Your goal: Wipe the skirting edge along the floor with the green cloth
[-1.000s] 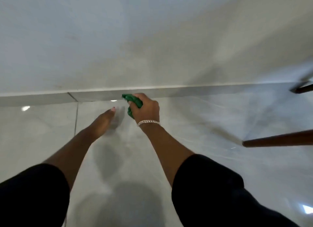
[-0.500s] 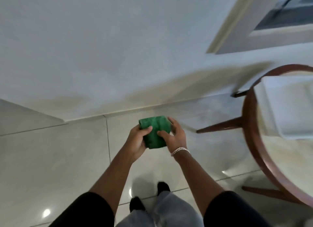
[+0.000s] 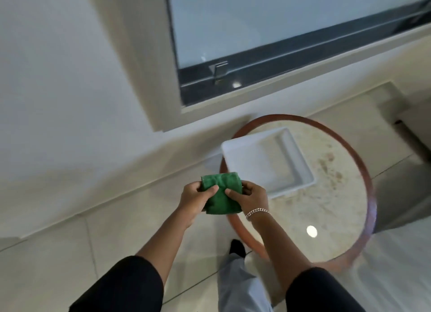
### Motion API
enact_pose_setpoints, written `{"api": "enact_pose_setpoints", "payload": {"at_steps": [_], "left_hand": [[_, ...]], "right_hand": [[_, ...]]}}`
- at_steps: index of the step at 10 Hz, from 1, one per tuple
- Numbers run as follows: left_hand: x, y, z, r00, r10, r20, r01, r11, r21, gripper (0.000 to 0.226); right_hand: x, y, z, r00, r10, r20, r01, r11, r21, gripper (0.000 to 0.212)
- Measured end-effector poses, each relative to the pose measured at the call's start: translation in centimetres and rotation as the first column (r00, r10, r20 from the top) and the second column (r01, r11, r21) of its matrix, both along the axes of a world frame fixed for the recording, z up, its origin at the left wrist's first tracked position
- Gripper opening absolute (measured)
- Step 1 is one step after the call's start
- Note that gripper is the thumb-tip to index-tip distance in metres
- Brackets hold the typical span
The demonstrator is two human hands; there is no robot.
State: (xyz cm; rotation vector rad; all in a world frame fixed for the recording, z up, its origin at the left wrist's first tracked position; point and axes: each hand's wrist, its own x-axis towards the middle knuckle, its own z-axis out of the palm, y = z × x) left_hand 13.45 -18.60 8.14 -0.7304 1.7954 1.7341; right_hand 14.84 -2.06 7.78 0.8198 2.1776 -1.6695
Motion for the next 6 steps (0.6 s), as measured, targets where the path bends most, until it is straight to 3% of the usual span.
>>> {"api": "enact_pose_setpoints", "payload": {"at_steps": [1,2,3,4,5,6], "left_hand": [[-4.3,7.7,-1.7,0.998,-0.05,-0.036,0.049,0.998,-0.028,0.021],[-8.1,14.5,-4.6,0.997,-0.07,-0.023,0.068,0.995,-0.078,0.039],[-10.0,18.4,-7.7,0.993,-0.12,0.014,0.12,0.966,-0.231,0.044],[-10.6,19.4,-9.3,0.976,-0.211,0.061,0.22,0.936,-0.274,0.062],[-11.0,19.0,-9.7,0.952,-0.294,0.084,0.305,0.91,-0.279,0.072],[-11.2,17.5,-7.7,0.957,-0.289,0.042,0.286,0.901,-0.326,0.069]], "right_hand": [[-4.4,7.6,-1.7,1.0,-0.022,-0.008,0.022,0.992,0.127,0.033],[-8.5,13.4,-4.6,0.999,0.007,0.034,-0.015,0.972,0.236,0.036],[-11.2,16.1,-7.7,0.994,0.093,0.049,-0.104,0.935,0.339,0.035],[-12.6,16.9,-9.9,0.986,0.125,0.107,-0.157,0.913,0.378,0.065],[-12.6,17.4,-10.4,0.98,0.134,0.146,-0.182,0.902,0.39,0.073],[-10.5,17.1,-7.6,0.999,0.047,0.014,-0.048,0.907,0.419,0.059]]}}
